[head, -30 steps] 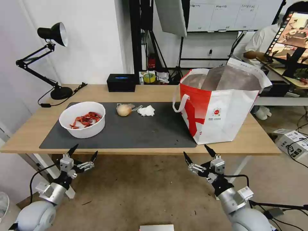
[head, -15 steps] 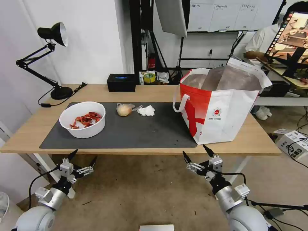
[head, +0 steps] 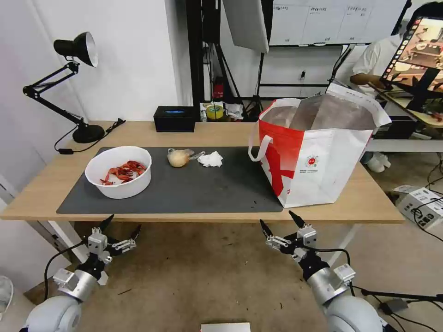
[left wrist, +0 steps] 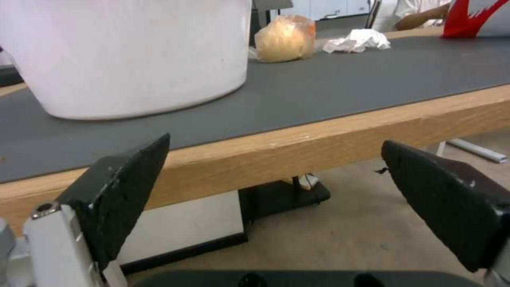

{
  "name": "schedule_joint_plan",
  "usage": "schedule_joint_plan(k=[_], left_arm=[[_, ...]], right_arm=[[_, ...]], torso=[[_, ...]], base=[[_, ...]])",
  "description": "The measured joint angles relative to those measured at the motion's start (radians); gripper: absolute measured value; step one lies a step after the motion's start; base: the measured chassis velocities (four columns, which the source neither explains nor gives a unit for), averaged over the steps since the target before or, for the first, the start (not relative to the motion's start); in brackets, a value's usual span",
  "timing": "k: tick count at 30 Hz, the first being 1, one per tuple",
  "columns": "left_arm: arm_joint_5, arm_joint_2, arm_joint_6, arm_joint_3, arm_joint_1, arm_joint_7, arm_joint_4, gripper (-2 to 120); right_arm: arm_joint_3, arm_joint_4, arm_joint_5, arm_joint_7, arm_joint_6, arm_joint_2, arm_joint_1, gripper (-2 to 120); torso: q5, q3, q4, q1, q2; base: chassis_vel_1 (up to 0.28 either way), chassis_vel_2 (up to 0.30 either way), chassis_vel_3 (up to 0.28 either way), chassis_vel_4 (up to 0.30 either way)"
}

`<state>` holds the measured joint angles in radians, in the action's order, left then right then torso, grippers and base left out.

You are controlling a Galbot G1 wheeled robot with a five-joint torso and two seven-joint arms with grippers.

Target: Pick up the trash from the table and place it into the takeout bag.

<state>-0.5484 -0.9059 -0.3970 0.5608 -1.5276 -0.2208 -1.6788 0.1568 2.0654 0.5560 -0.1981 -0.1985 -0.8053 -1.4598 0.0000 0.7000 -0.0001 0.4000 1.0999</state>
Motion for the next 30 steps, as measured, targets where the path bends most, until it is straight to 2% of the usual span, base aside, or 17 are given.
schedule_joint_plan(k=[3,5,7,10,11,14,16,19,20,23,27,30], left_arm=[[0.0,-0.001,0.0,0.0,-0.001,0.0,0.0,100],[0.0,0.001,0.0,0.003,-0.002,0.001,-0.003,100],[0.0,0.001,0.0,0.004,-0.003,0.001,-0.004,100],[0.0,0.001,0.001,0.008,-0.004,0.003,-0.017,100],[0.0,0.001,0.001,0.008,-0.004,0.003,-0.017,100],[0.002,-0.005,0.001,0.013,-0.011,0.004,-0.023,100],[0.004,-0.007,0.001,0.013,-0.013,0.004,-0.023,100],[0.006,-0.01,0.0,0.014,-0.016,0.005,-0.025,100],[0.006,-0.01,0.0,0.014,-0.016,0.005,-0.025,100],[0.006,-0.009,0.0,0.02,-0.017,0.006,-0.026,100],[0.005,-0.008,0.0,0.024,-0.017,0.006,-0.027,100],[0.005,-0.01,0.0,0.025,-0.014,0.006,-0.027,100]], right_arm=[[-0.022,0.0,0.008,-0.007,0.016,0.005,0.044,100],[-0.092,-0.003,0.028,-0.028,0.05,0.019,0.146,100],[-0.11,-0.004,0.034,-0.033,0.06,0.022,0.17,100],[-0.24,-0.015,0.085,-0.066,0.126,0.026,0.359,100],[-0.24,-0.015,0.085,-0.066,0.126,0.026,0.359,100],[-0.36,-0.054,0.106,-0.091,0.161,0.01,0.512,100],[-0.379,-0.063,0.108,-0.097,0.166,0.004,0.535,100],[-0.481,-0.126,0.113,-0.141,0.2,-0.044,0.659,100],[-0.481,-0.126,0.113,-0.141,0.2,-0.044,0.659,100],[-0.567,-0.185,0.135,-0.229,0.275,-0.112,0.785,100],[-0.617,-0.239,0.164,-0.282,0.323,-0.17,0.87,100],[-0.66,-0.335,0.231,-0.339,0.379,-0.268,0.964,100]], torso=[[0.0,0.0,-0.0001,0.0,0.0],[0.0,0.0,0.0001,0.0,0.0],[0.0,0.0,0.0002,0.0,0.0],[0.0001,0.0,0.0001,0.0,0.0],[0.0001,0.0,0.0001,0.0,0.0],[-0.0001,0.0,0.0003,0.0,0.0],[-0.0001,0.0,0.0003,0.0,0.0],[0.0,0.0,0.0001,0.0,0.0],[0.0,0.0,0.0001,0.0,0.0],[-0.0001,0.0,0.0001,0.0,0.0],[-0.0004,0.0,0.0002,0.0,0.0],[-0.0001,0.0,0.0002,0.0,0.0]], base=[[0.0,0.0,0.0,0.0],[0.0,0.0,0.0,0.0],[0.0,0.0,0.0,0.0],[0.0,0.0,0.0,0.0],[0.0,0.0,0.0,0.0],[0.0,0.0,0.0,0.0],[0.0,0.0,0.0,0.0],[0.0,0.0,0.0,0.0],[0.0,0.0,0.0,0.0],[0.0,0.0,0.0,0.0],[0.0,0.0,0.0,0.0],[0.0,0.0,0.0,0.0]])
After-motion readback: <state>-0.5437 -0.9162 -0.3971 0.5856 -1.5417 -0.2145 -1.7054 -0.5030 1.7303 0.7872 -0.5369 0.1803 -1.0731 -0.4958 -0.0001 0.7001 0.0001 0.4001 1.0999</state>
